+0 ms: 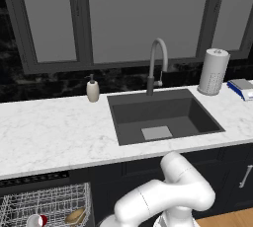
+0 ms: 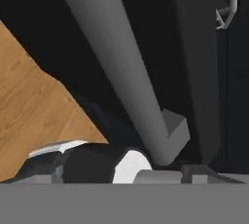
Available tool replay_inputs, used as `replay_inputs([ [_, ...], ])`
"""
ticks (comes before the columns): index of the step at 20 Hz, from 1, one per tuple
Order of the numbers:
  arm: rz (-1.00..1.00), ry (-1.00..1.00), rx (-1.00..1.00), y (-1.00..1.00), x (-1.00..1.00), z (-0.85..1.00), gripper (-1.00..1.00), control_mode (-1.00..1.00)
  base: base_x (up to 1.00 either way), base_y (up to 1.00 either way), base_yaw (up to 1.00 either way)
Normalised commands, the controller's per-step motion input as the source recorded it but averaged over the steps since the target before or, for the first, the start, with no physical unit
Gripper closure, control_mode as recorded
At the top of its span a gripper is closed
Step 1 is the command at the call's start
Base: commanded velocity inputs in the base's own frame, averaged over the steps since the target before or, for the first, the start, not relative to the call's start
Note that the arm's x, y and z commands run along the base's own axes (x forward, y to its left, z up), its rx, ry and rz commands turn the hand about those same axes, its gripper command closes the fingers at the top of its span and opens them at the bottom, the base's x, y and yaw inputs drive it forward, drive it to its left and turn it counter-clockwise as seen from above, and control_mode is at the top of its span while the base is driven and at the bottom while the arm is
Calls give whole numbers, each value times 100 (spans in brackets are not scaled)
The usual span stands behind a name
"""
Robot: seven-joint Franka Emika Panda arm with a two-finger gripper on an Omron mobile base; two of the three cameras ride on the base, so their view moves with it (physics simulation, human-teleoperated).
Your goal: Pick up the cup and bowl from the counter, place them in the dishwasher, and close the dishwasher door.
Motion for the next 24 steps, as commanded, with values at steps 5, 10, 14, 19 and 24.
replay_inputs([
  [5,-16,-42,-3,-87,0,43,-100,-100,0,0,0],
  [10,-18,-41,0,-75,0,71,-100,-100,0,0,0],
  [14,-2,-51,-1,-25,22,64,-100,-100,0,0,0],
  [19,19,-53,-4,24,80,4,-100,-100,0,0,0],
  [24,25,-48,-2,5,100,-13,-100,-100,0,0,0],
])
